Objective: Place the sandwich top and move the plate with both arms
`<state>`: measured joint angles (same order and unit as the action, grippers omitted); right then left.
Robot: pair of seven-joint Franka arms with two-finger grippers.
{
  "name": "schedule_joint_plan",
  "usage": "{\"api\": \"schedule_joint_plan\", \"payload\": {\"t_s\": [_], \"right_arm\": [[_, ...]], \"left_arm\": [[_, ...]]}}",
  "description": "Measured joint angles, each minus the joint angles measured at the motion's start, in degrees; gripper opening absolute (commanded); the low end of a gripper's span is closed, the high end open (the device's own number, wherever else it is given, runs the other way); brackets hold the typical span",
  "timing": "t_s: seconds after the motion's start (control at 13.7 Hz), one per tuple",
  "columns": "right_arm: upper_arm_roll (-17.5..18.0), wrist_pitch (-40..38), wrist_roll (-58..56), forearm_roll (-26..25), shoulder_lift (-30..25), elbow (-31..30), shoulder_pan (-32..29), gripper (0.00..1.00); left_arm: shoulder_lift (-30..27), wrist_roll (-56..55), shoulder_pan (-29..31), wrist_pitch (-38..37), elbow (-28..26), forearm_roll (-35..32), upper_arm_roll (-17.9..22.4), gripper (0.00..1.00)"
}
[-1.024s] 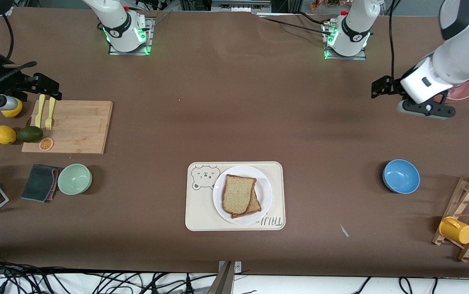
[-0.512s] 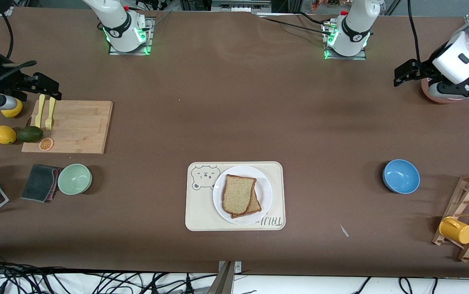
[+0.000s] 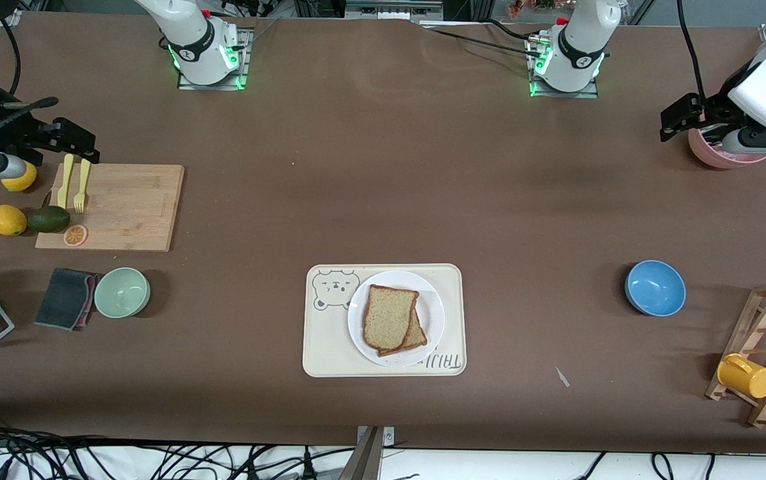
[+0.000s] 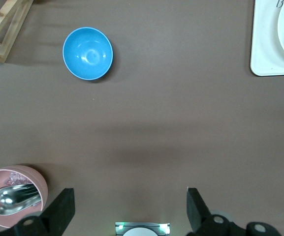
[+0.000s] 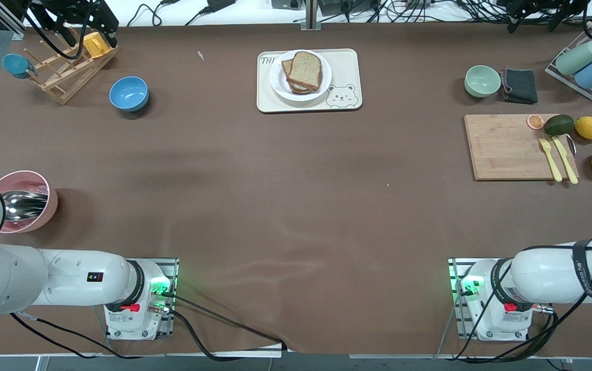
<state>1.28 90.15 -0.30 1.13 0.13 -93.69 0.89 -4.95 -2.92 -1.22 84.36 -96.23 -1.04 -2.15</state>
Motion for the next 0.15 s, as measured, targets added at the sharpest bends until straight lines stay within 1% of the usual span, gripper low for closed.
{"api": "schedule_joint_plan", "payload": {"t_s": [0.15], "right_arm": [[0.0, 0.0, 0.0, 0.0, 0.01, 0.0, 0.0, 1.0]], "left_arm": [[0.0, -0.02, 0.09, 0.0, 0.0, 0.0, 0.0, 1.0]]}}
